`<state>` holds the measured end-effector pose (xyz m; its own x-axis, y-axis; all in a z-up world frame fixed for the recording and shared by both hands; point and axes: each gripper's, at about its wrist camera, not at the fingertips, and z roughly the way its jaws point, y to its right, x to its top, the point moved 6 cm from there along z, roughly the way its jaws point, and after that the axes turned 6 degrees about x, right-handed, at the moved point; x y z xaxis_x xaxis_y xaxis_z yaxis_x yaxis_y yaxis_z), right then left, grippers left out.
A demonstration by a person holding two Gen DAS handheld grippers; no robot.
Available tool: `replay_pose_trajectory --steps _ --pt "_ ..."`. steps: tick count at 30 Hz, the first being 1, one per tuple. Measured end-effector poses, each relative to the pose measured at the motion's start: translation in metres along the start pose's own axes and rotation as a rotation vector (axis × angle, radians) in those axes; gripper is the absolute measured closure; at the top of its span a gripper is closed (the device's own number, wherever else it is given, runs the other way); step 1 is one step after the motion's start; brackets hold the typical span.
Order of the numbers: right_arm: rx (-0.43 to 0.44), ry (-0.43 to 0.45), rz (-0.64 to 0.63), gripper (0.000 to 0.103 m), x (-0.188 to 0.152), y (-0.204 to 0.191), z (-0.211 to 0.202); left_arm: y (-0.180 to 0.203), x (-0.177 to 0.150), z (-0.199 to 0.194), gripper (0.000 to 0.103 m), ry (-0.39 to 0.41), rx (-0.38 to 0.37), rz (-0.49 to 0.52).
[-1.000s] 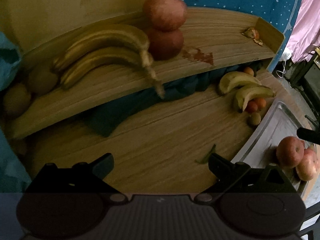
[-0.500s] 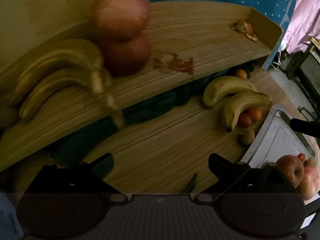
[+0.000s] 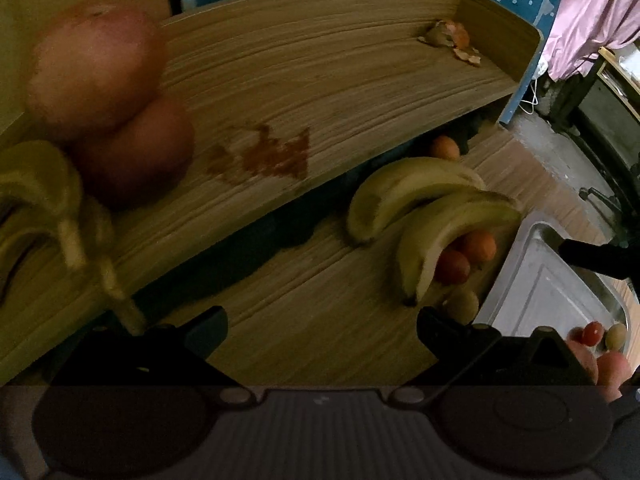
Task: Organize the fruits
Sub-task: 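Move both tools from the tray toward the bananas on the desk, then lower both tools around the yellow banana and close them on it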
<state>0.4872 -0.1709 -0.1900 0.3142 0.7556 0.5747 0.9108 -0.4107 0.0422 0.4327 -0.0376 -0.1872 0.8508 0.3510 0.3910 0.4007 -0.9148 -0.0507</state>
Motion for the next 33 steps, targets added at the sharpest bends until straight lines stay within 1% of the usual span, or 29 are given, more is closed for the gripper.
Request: replay_pose_trajectory --steps 12,24,33 --pt "-0.001 -0.014 0.016 0.001 -0.004 0.017 0.011 0.019 0.015 0.007 0.0 0.015 -0.019 0.026" --pt "0.008 -0.022 0.035 0.001 -0.009 0.028 0.021 0.041 0.031 0.011 0.0 0.037 -0.059 0.047" --pt "0.04 -0.025 0.049 0.001 -0.012 0.032 0.028 0.048 0.036 0.017 0.0 0.028 -0.078 0.066"
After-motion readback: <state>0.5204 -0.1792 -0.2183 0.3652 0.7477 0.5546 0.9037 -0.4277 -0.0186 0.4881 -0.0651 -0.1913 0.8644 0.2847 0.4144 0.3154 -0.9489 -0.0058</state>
